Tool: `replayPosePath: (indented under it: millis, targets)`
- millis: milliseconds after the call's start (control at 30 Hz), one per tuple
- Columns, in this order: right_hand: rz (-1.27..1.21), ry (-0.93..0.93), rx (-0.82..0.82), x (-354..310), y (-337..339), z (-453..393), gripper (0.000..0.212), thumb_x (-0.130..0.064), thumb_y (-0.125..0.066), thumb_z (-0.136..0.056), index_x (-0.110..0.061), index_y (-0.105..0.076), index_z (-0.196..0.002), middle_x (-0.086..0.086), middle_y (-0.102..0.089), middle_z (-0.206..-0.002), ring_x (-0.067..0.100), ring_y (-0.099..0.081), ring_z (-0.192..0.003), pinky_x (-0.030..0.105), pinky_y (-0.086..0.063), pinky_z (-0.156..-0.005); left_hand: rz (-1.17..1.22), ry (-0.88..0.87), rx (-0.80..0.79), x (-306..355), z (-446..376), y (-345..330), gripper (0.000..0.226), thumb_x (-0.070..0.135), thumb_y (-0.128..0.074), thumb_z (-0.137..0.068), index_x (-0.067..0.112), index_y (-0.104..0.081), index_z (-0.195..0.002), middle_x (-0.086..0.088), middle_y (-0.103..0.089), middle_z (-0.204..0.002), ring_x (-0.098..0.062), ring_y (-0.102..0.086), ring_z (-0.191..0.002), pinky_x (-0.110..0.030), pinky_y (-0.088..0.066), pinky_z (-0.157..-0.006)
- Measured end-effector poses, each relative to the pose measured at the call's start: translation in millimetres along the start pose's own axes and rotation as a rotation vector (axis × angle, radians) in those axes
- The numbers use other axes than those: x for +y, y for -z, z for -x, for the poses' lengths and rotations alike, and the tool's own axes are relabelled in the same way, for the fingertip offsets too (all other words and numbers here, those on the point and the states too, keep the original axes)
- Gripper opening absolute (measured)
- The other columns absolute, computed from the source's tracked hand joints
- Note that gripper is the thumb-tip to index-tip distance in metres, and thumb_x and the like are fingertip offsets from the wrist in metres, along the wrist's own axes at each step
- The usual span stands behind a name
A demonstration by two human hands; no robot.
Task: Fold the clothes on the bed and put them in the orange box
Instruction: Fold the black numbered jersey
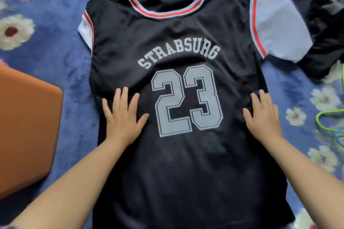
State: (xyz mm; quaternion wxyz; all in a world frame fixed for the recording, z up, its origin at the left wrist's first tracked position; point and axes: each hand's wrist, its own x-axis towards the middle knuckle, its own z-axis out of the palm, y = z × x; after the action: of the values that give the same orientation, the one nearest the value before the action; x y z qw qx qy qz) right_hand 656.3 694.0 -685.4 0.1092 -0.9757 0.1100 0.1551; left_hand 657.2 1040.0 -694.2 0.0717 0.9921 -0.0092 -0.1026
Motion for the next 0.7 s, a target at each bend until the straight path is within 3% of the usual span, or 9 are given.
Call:
replayPosePath:
  millis: [133, 233, 333, 400, 467, 533, 600, 633, 700]
  targets:
    - [0.072, 0.002, -0.09, 22.3, -1.9, 64.5, 0.064, -0.034, -0.053, -0.092, -0.009, -0.028, -0.145, 0.017, -0.012, -0.155, 0.033, -0.012, -0.142, 0.049, -0.024, -0.108, -0.125, -0.412, -0.119, 17.6, 73.4, -21.1, 0.07, 0.06, -0.024, -0.089, 0.009, -0.06, -0.118, -0.022, -0.054, -0.129, -0.032, -0.031, -0.125, -0.056, -0.022, -0.101]
    - [0.117, -0.026, -0.13, 29.1, -1.1, 97.3, 0.073, -0.037, -0.063, -0.085, -0.012, -0.03, -0.145, 0.02, -0.011, -0.154, 0.036, -0.016, -0.14, 0.051, -0.029, -0.105, -0.154, -0.603, -0.174, 32.0, 107.5, -28.0, 0.075, 0.069, -0.03, -0.077, 0.013, -0.05, -0.121, -0.02, -0.057, -0.127, -0.031, -0.032, -0.125, -0.051, -0.021, -0.099]
    - [0.256, 0.224, -0.226, 44.6, -13.7, 137.7, 0.088, -0.055, -0.073, -0.067, -0.014, -0.043, -0.139, 0.027, -0.016, -0.151, 0.042, -0.014, -0.14, 0.063, -0.029, -0.1, -0.185, -0.791, -0.244, 43.9, 148.4, -31.1, 0.092, 0.08, -0.03, -0.063, 0.011, -0.043, -0.123, -0.02, -0.055, -0.129, -0.031, -0.033, -0.125, -0.052, -0.023, -0.099]
    - [0.41, 0.409, -0.303, 59.8, -22.1, 162.6, 0.107, -0.079, -0.059, -0.049, -0.018, -0.043, -0.135, 0.023, -0.025, -0.148, 0.039, -0.02, -0.136, 0.066, -0.043, -0.087, -0.214, -0.84, -0.297, 47.4, 176.8, -33.6, 0.101, 0.082, -0.042, -0.055, 0.008, -0.048, -0.125, -0.019, -0.052, -0.132, -0.031, -0.033, -0.127, -0.053, -0.024, -0.098]
    - [0.515, 0.491, -0.397, 71.1, -28.0, 180.9, 0.122, -0.08, -0.06, -0.023, -0.022, -0.044, -0.128, 0.017, -0.035, -0.142, 0.038, -0.032, -0.126, 0.061, -0.049, -0.072, -0.235, -0.796, -0.304, 48.1, 199.9, -39.9, 0.101, 0.064, -0.069, -0.042, 0.005, -0.056, -0.123, -0.02, -0.052, -0.132, -0.032, -0.033, -0.127, -0.054, -0.023, -0.099]
    - [0.541, 0.508, -0.45, 79.2, -35.2, 193.2, 0.125, -0.057, -0.075, -0.009, -0.02, -0.047, -0.126, 0.014, -0.039, -0.139, 0.037, -0.036, -0.123, 0.058, -0.05, -0.071, -0.24, -0.721, -0.236, 48.4, 215.2, -45.2, 0.089, 0.031, -0.076, -0.035, 0.002, -0.06, -0.119, -0.022, -0.054, -0.128, -0.034, -0.035, -0.124, -0.056, -0.027, -0.099]
    - [0.551, 0.526, -0.407, 83.3, -37.6, 195.4, 0.103, -0.024, -0.082, -0.016, -0.015, -0.058, -0.115, 0.017, -0.05, -0.13, 0.041, -0.048, -0.115, 0.051, -0.054, -0.063, -0.247, -0.64, -0.156, 50.4, 221.6, -45.0, 0.073, 0.009, -0.061, -0.045, 0.001, -0.058, -0.117, -0.021, -0.061, -0.119, -0.035, -0.044, -0.115, -0.052, -0.045, -0.09]
    - [0.57, 0.58, -0.35, 85.0, -34.9, 196.9, 0.075, -0.011, -0.078, -0.028, -0.01, -0.065, -0.102, 0.019, -0.059, -0.116, 0.042, -0.058, -0.103, 0.043, -0.054, -0.055, -0.245, -0.605, -0.122, 50.5, 223.5, -42.3, 0.067, 0.006, -0.06, -0.047, 0.003, -0.054, -0.113, -0.019, -0.066, -0.109, -0.035, -0.052, -0.104, -0.045, -0.053, -0.078]
    - [0.555, 0.669, -0.211, 82.4, -25.2, 191.9, 0.019, -0.004, -0.05, -0.054, -0.006, -0.061, -0.069, 0.015, -0.064, -0.077, 0.038, -0.063, -0.067, 0.03, -0.042, -0.039, -0.225, -0.466, -0.129, 45.7, 220.1, -32.3, 0.06, -0.003, -0.07, -0.037, 0.008, -0.049, -0.092, -0.014, -0.065, -0.078, -0.033, -0.06, -0.068, -0.032, -0.05, -0.047]
